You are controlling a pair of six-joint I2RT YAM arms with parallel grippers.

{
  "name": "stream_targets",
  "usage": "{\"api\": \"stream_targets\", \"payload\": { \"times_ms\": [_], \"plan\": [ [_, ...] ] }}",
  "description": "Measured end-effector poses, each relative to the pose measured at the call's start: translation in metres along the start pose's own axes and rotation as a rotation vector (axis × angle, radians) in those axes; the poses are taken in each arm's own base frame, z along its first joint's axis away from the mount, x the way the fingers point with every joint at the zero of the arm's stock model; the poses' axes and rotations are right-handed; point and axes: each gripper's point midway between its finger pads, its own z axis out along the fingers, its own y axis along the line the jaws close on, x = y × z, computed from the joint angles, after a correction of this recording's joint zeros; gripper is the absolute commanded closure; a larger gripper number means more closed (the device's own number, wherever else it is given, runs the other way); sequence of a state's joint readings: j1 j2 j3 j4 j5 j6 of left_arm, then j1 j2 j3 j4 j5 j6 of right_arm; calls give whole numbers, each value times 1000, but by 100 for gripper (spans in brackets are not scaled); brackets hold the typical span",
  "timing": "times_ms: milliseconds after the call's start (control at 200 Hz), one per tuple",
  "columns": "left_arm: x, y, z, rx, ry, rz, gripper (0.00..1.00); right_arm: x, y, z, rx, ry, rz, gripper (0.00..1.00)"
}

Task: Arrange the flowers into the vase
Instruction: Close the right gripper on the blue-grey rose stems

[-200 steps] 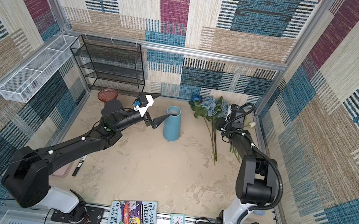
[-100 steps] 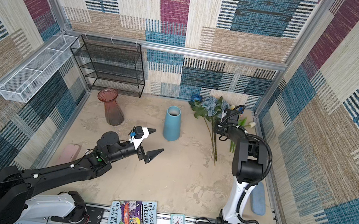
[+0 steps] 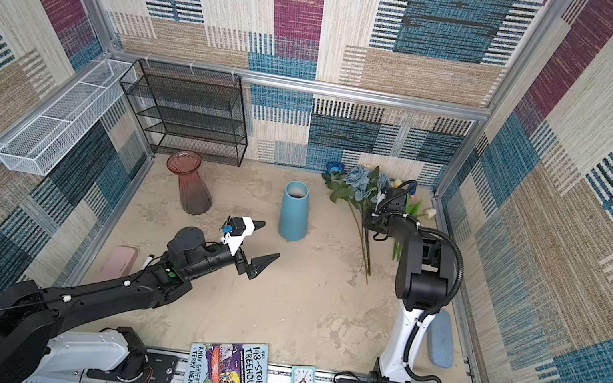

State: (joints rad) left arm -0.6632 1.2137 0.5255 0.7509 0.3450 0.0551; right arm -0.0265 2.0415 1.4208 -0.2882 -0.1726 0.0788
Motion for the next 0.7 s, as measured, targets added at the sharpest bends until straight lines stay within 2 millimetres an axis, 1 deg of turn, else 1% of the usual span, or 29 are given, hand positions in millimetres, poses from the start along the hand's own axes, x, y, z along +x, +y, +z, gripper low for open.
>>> {"api": "stream_targets", "payload": {
  "times_ms": [135,225,416,606,701],
  "plan": [
    [-1,0,1,1,-1,1,0,-9,10,-21,-34,-34,-3,66],
    [-2,0,1,1,-2,1,0,-8,12,-26,-45,-37,-1,65],
    [-2,0,1,3,-1,1,0,5,11,-20,-44,6,7,64],
    [2,0,3,5,9,-3,0,27,5,-2,-33,77,13,66],
    [3,0,5,8,14,-4,0,31,1,5,-23,93,16,70]
  ]
}}
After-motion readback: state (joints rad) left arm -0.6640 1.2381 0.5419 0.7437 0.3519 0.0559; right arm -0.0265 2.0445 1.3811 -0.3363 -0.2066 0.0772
